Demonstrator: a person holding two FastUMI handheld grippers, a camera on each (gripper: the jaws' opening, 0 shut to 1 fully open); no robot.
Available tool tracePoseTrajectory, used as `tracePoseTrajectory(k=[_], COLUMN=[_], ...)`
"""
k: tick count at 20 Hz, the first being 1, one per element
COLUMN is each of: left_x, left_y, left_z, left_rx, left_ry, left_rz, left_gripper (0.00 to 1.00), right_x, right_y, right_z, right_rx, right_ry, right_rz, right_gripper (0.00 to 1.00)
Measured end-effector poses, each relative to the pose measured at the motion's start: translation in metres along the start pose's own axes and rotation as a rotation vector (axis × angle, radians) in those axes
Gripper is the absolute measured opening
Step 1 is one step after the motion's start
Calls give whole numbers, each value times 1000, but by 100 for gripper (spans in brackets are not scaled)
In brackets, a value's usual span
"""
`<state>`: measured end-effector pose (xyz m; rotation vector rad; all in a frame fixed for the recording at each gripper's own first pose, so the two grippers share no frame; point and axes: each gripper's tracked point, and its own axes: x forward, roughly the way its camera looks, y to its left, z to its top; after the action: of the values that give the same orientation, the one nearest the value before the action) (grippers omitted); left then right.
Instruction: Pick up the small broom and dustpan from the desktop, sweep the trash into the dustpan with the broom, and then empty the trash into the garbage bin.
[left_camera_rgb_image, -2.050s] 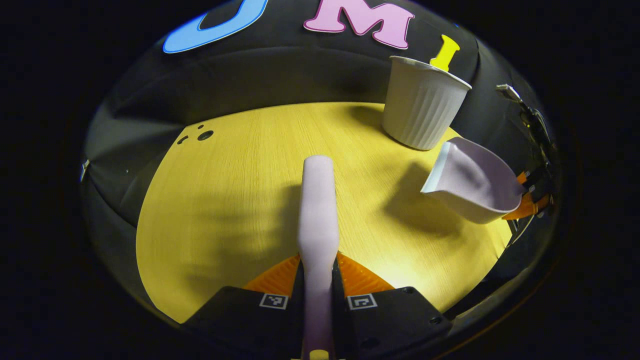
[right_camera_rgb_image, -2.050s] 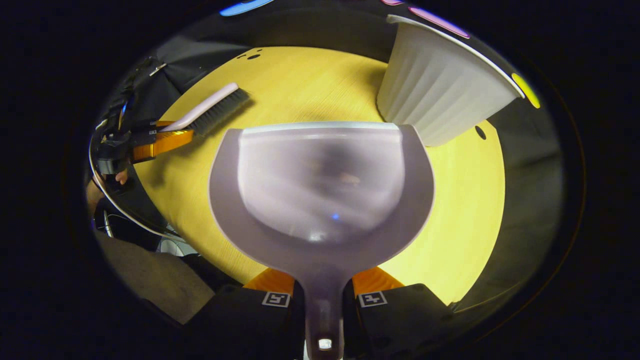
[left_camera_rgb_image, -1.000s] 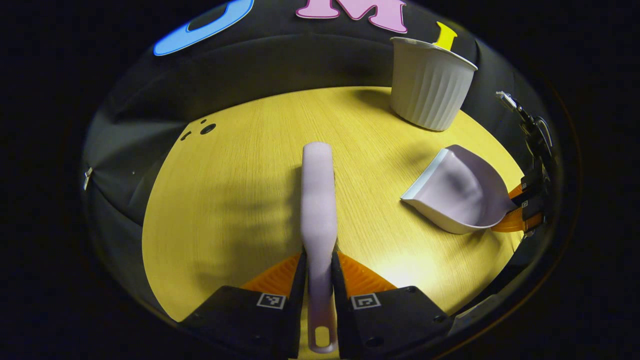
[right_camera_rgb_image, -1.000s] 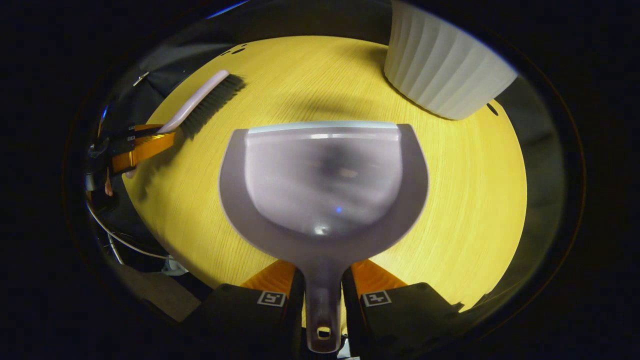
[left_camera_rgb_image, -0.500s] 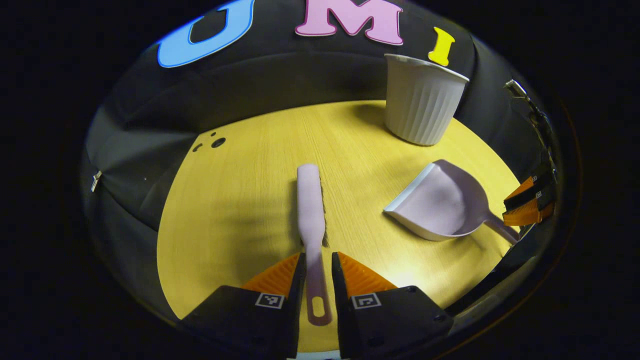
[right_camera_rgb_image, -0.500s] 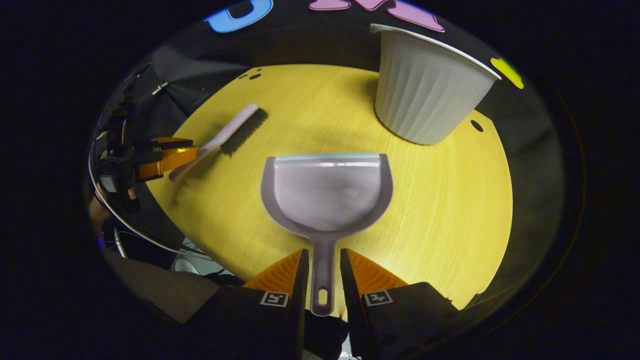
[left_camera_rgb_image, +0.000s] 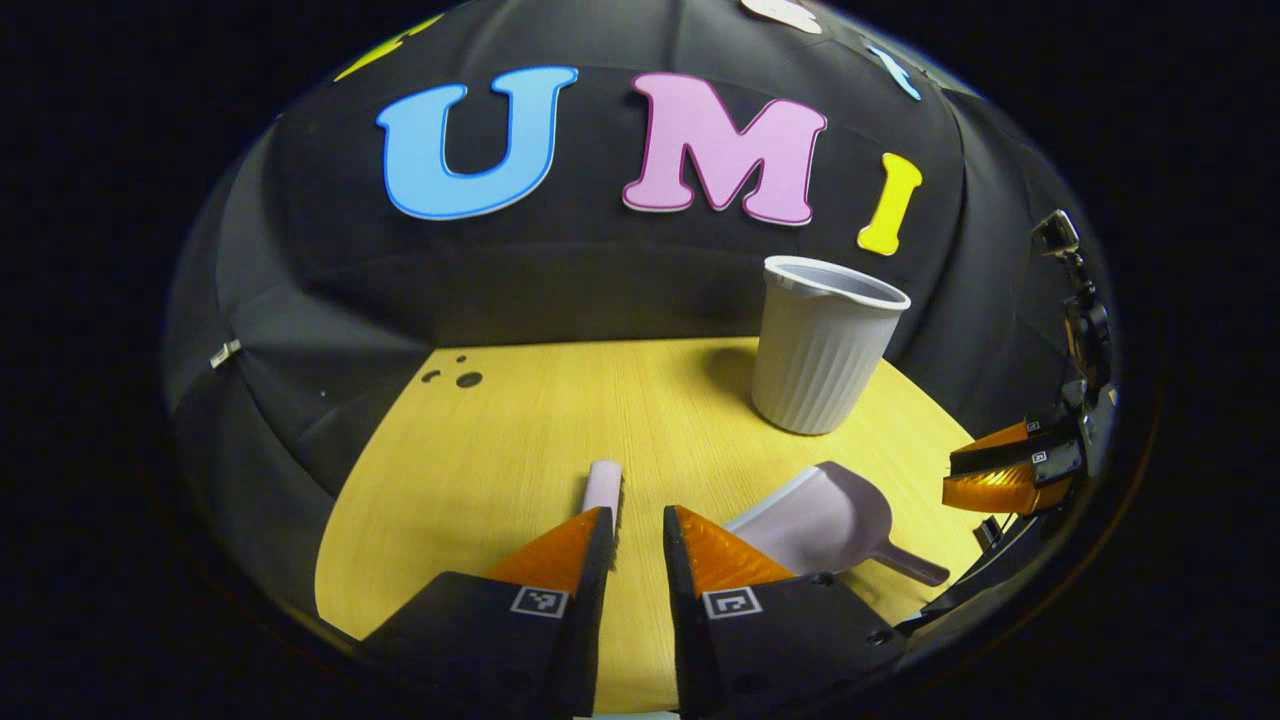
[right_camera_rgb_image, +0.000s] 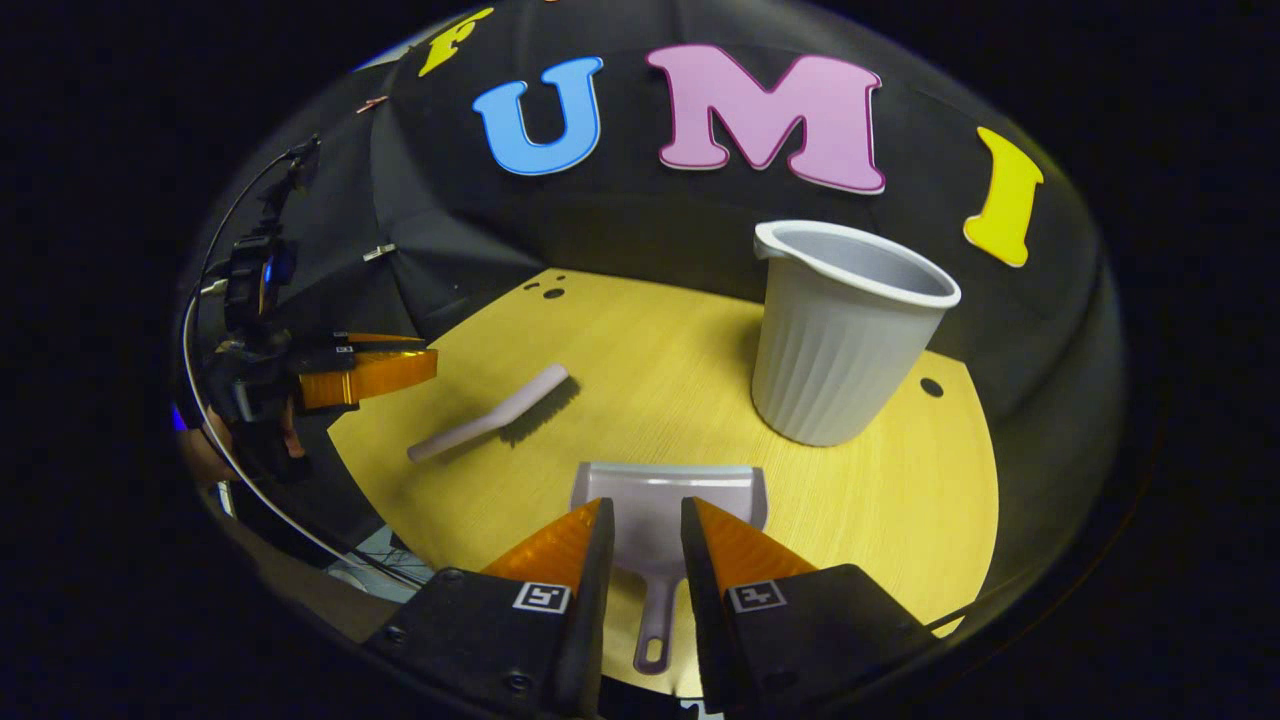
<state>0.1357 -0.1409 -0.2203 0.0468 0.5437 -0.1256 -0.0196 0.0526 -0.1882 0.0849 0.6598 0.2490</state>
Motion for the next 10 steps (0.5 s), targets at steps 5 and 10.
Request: tracePoseTrajectory(k=[5,10], left_x=[-25,-36], left_y=[-21,-36], left_z=[5,-11], left_rx=[-13,-45], left_ry=[-22,14], left_rz=[28,70], left_gripper=[34,34], right_x=[-19,-27], right_y=[10,22], right_z=[23,19], right_rx=[-59,-116], right_ry=[-121,-104], right_rz=[37,104], right_gripper=[42,43])
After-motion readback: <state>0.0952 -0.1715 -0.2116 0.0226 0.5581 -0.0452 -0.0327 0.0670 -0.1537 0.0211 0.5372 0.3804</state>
